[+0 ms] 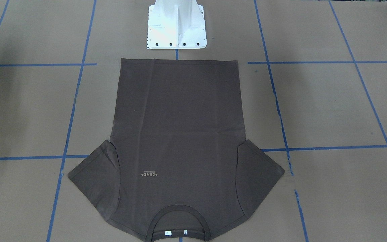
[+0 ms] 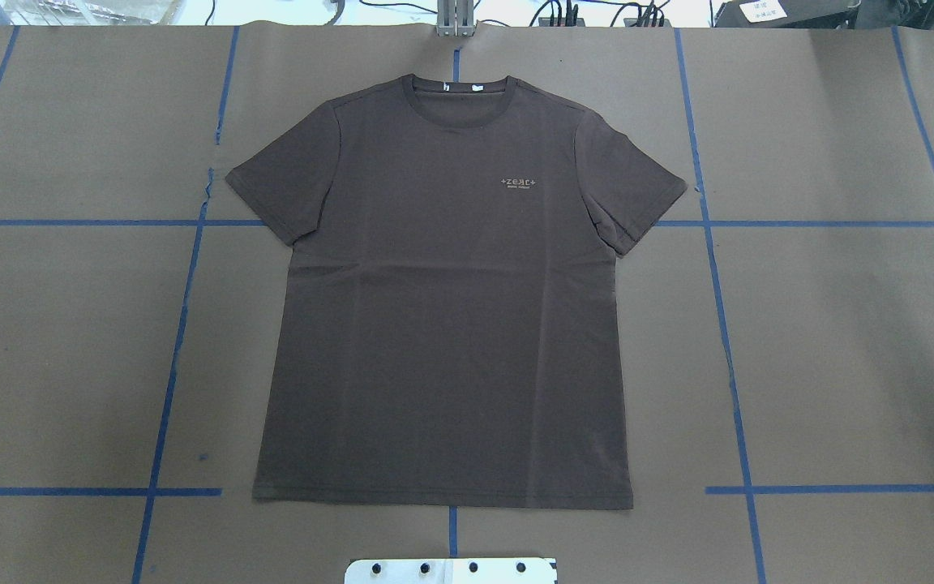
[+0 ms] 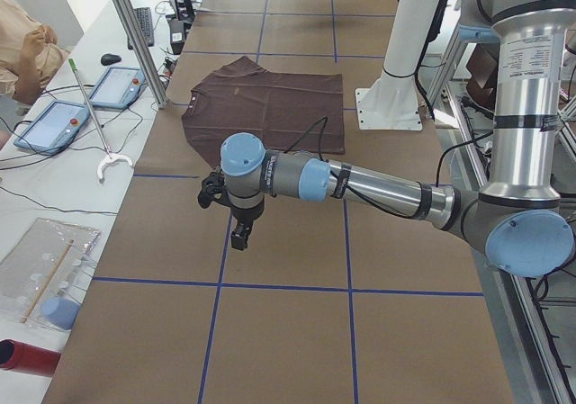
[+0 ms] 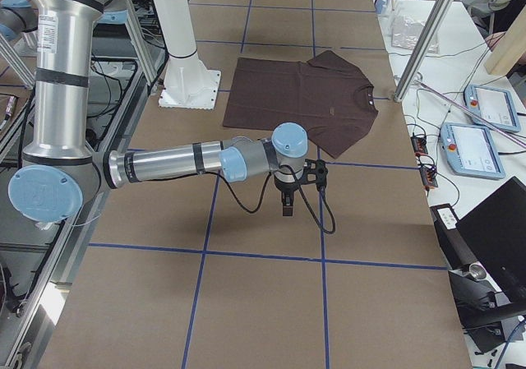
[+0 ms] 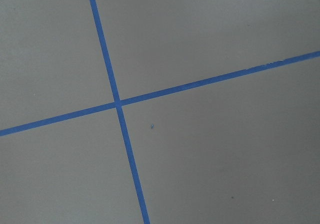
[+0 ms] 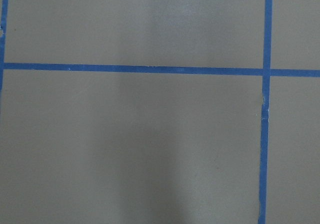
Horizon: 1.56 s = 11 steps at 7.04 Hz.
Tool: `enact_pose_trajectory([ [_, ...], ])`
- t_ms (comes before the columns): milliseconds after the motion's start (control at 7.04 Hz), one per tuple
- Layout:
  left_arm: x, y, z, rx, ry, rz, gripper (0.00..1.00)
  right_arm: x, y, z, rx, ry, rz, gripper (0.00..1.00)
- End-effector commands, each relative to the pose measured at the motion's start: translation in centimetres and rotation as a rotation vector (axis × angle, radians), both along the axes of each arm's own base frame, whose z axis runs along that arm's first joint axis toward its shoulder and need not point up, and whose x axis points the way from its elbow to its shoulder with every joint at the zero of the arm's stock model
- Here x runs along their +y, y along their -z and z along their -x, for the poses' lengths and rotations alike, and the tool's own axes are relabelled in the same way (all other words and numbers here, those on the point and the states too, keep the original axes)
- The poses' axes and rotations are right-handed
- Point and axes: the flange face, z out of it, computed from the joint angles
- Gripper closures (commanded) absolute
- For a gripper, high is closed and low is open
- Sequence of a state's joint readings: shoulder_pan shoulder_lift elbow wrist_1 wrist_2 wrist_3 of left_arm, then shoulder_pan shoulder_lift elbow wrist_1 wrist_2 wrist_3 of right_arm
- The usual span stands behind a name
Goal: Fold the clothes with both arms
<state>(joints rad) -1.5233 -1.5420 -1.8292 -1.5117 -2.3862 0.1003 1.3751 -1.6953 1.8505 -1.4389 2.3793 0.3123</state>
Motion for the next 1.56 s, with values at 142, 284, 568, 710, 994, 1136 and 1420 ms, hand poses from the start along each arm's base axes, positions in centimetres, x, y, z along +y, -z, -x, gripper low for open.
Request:
enact_pose_trajectory([
  [142, -0.4, 0.4, -0.2, 0.014, -0.002, -0.027, 0.00, -4.1, 4.7, 4.1, -0.022, 0.056, -0.088, 0.00],
  [284, -0.3, 1.0, -0.3, 0.050, -0.007, -0.051, 0.00, -7.4, 8.0, 6.9, -0.044, 0.087, -0.137, 0.00],
  [568, -0.4, 0.9, -0.6, 0.061, -0.012, -0.047, 0.00, -14.8, 13.6, 16.0, -0.055, 0.057, -0.067, 0.00],
  [710, -0.3, 1.9, -0.6, 0.065, -0.015, -0.087, 0.00, -18.7, 16.8, 20.9, -0.052, 0.001, 0.013, 0.00],
  [994, -0.3, 2.2, -0.7, 0.073, -0.018, -0.122, 0.00, -23.2, 14.2, 28.0, -0.083, -0.237, 0.157, 0.02],
  [1136, -0.4, 2.3, -0.8, 0.073, -0.021, -0.125, 0.00, -24.1, 13.8, 30.6, -0.093, -0.291, 0.213, 0.04],
  [1420, -0.4, 2.4, -0.8, 0.075, -0.020, -0.127, 0.00, -22.3, 11.9, 35.3, -0.005, -0.305, 0.180, 0.10],
])
